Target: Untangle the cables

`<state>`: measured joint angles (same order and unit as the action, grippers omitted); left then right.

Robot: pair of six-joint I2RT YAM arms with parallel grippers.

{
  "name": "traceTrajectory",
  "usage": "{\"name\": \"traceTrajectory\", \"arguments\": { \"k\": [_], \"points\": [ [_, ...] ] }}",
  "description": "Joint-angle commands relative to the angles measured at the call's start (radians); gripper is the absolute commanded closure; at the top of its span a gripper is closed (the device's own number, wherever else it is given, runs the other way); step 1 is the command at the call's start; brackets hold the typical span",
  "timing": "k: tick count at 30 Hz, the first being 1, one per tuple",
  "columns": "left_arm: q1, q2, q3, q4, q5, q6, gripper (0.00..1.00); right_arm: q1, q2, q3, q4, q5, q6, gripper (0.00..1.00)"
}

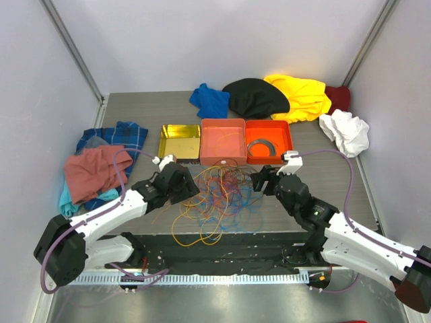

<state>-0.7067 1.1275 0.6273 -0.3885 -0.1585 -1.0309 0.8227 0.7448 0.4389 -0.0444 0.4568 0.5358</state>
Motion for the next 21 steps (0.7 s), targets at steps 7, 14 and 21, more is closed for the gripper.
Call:
{"name": "traceTrajectory", "arguments": {
  "k": [7, 14, 21],
  "points": [
    [0.01, 0.12, -0.003, 0.129, -0.082, -0.047, 0.43, 0.001, -0.012, -0.003, 0.002, 0.036, 0.004, 0.3],
    [0.012, 0.04, -0.011, 0.129, -0.19, -0.051, 0.56, 0.003, -0.021, -0.017, -0.005, 0.04, 0.016, 0.3],
    [0.012, -0.058, 0.006, 0.091, -0.225, -0.006, 0.99, 0.001, -0.016, -0.014, 0.0, 0.036, 0.023, 0.3]
  ]
}}
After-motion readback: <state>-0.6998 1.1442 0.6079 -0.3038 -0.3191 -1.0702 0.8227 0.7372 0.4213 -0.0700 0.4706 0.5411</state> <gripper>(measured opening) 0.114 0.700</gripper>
